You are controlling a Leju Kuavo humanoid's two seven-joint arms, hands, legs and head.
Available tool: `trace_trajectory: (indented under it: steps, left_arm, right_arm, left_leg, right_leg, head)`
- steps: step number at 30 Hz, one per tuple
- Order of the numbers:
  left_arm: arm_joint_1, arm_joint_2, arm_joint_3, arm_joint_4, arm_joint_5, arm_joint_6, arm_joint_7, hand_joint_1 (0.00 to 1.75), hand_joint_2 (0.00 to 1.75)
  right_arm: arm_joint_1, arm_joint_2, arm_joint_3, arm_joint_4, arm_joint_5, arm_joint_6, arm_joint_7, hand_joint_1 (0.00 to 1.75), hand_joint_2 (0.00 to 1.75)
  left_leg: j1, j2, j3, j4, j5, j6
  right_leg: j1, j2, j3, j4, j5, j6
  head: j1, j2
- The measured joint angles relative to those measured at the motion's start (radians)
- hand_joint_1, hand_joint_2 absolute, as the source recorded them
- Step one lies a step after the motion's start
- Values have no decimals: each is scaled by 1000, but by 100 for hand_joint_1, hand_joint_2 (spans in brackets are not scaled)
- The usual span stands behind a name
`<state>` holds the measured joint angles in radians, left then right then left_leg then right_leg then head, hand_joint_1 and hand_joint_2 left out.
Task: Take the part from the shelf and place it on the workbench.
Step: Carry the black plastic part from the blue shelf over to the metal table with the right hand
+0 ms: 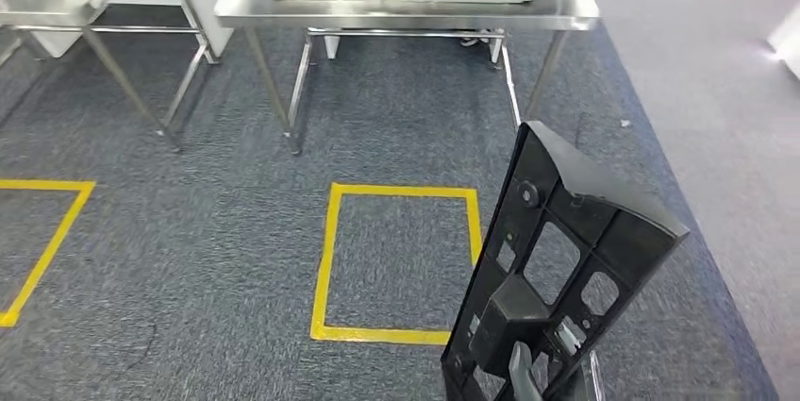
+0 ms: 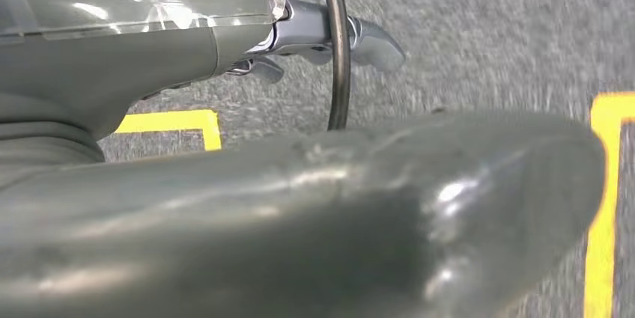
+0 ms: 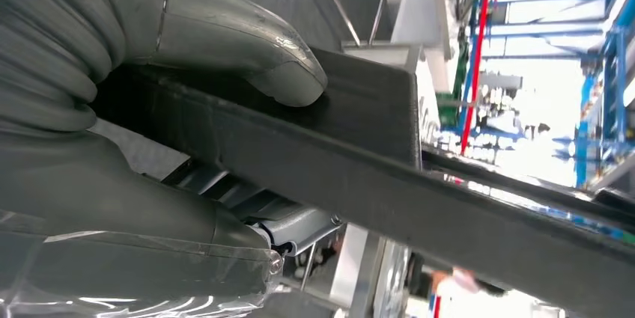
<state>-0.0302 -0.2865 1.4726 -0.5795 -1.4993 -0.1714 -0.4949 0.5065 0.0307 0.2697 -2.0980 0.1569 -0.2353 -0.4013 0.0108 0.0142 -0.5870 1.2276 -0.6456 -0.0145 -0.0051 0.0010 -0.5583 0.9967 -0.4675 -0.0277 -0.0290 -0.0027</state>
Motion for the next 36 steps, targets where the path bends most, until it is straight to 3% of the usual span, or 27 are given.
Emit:
trace_trajectory:
  steps: [1, 2, 3, 5, 6, 7, 11, 13, 15, 16, 17, 19, 21, 23, 27, 29, 31, 32, 33, 34, 36]
  left_arm:
    - [2, 0, 1, 0, 0, -3, 0, 0, 0]
    - [3, 0, 2, 0, 0, -4, 1, 0, 0]
    - [3, 0, 2, 0, 0, -5, 1, 0, 0]
    - [2, 0, 3, -1, -2, -6, 1, 0, 0]
    - [2, 0, 3, -1, -4, -6, 1, 0, 0]
    - [1, 0, 3, -2, -6, -6, 1, 0, 0]
    - [0, -1, 3, -6, -11, -9, 0, 0, 0]
    - [0, -3, 3, -8, -15, -9, 0, 0, 0]
    - [2, -3, 3, -8, -18, -9, 0, 0, 0]
    - [3, -3, 3, -8, -18, -9, 0, 0, 0]
    - [3, -3, 3, -8, -18, -9, 0, 0, 0]
    - [3, -4, 3, -8, -18, -9, 0, 0, 0]
    - [3, -4, 3, -8, -18, -9, 0, 0, 0]
    - [2, -5, 3, -8, -19, -9, 0, 0, 0]
    - [1, -5, 2, -8, -21, -9, 0, 0, 0]
    - [1, -5, 2, -8, -24, -8, 1, 0, 0]
    - [2, -5, 2, -8, -27, -7, 1, 0, 0]
    - [3, -4, 2, -8, -29, -6, 2, 0, 0]
    - [4, -4, 2, -8, -31, -6, 3, 0, 0]
    - [5, -4, 2, -8, -33, -5, 3, 0, 0]
    - [6, -2, 2, -8, -37, -5, 5, 0, 0]
  right_arm:
    - [0, -5, 0, 2, -3, -2, 2, 175, 175]
    - [0, -10, 0, 4, -6, -3, 4, 175, 175]
    - [0, -14, 1, 5, -6, -5, 7, 175, 175]
    - [0, -20, 4, 7, -2, -12, 11, 175, 175]
    - [0, -22, 6, 7, 1, -17, 13, 175, 175]
    - [-1, -25, 9, 7, 3, -22, 14, 175, 175]
    - [-3, -38, 21, 8, 11, -39, 22, 175, 175]
    - [-7, -45, 27, 8, 17, -46, 26, 175, 175]
    - [-12, -52, 32, 10, 22, -53, 30, 175, 175]
    - [-14, -56, 35, 12, 23, -56, 31, 175, 175]
    - [-15, -58, 38, 14, 23, -58, 33, 175, 175]
    - [-16, -62, 41, 15, 24, -58, 35, 175, 175]
    - [-17, -66, 45, 16, 24, -58, 36, 175, 175]
    - [-19, -68, 48, 16, 24, -58, 37, 175, 175]
    - [-20, -70, 52, 16, 29, -69, 41, 175, 175]
    - [-24, -71, 58, 17, 34, -77, 46, 175, 175]
    - [-28, -74, 66, 20, 37, -87, 53, 175, 175]
    - [-29, -75, 68, 22, 38, -92, 56, 175, 175]
    - [-30, -77, 72, 25, 39, -97, 60, 175, 175]
    - [-31, -79, 75, 28, 39, -102, 64, 175, 175]
    - [-32, -84, 82, 32, 39, -111, 70, 175, 175]
  left_leg:
    - [0, -6, -29, 48, -10, -2]
    - [0, -7, -44, 61, 3, -2]
    - [1, -8, -40, 34, 34, -2]
    - [1, -12, 4, -96, 115, 3]
    - [-1, -16, 24, -151, 139, 8]
    - [-2, -19, 35, -184, 149, 13]
    - [-3, -17, 39, -203, 152, 39]
    - [2, -13, 44, -212, 157, 51]
    - [2, -7, 45, -214, 157, 55]
    - [1, -5, 45, -214, 156, 55]
    - [1, -3, 47, -213, 153, 55]
    - [1, -1, 56, -213, 147, 52]
    - [0, 0, 66, -214, 138, 44]
    - [-3, 1, 70, -215, 131, 34]
    - [-3, 3, 79, -208, 115, 12]
    - [-1, -3, 38, -118, 68, 5]
    - [0, -6, -40, 22, 14, 0]
    - [0, -6, -68, 66, 7, -2]
    - [0, -6, -78, 72, 23, -2]
    - [0, -6, -68, 36, 59, -1]
    - [-1, -8, -14, -98, 138, 8]
  right_leg:
    - [0, 12, 1, 1, -1, -1]
    - [1, 23, 2, 3, -3, -1]
    - [1, 32, 4, 6, -6, -1]
    - [1, 44, 8, 14, -15, 5]
    - [3, 48, 8, 20, -20, 10]
    - [3, 49, 7, 23, -24, 15]
    - [3, 45, 3, 29, -33, 37]
    - [1, 25, -26, 92, -72, 47]
    - [-4, 9, -93, 222, -134, 56]
    - [-7, 7, -126, 280, -153, 60]
    - [-8, 5, -145, 309, -152, 62]
    - [-10, 2, -123, 249, -94, 62]
    - [-7, -6, -54, 103, -25, 54]
    - [-1, -11, -18, 28, -6, 43]
    - [-2, -3, -7, 12, -7, 22]
    - [-5, -2, 2, 4, -8, 10]
    - [-2, 0, 6, 5, -14, 1]
    - [-1, 2, 8, 6, -17, 0]
    - [1, 5, 13, 7, -21, 0]
    - [1, 8, 19, 8, -26, 1]
    - [3, 12, 32, 12, -38, 6]
  head:
    - [0, 0]
    - [0, 0]
    - [0, 0]
    - [0, 0]
    - [0, 0]
    - [0, 0]
    - [0, 0]
    - [0, 0]
    - [0, 0]
    - [0, 0]
    - [0, 0]
    - [0, 0]
    - [0, 0]
    - [0, 0]
    - [0, 0]
    - [0, 0]
    - [0, 0]
    - [0, 0]
    - [0, 0]
    - [0, 0]
    - [0, 0]
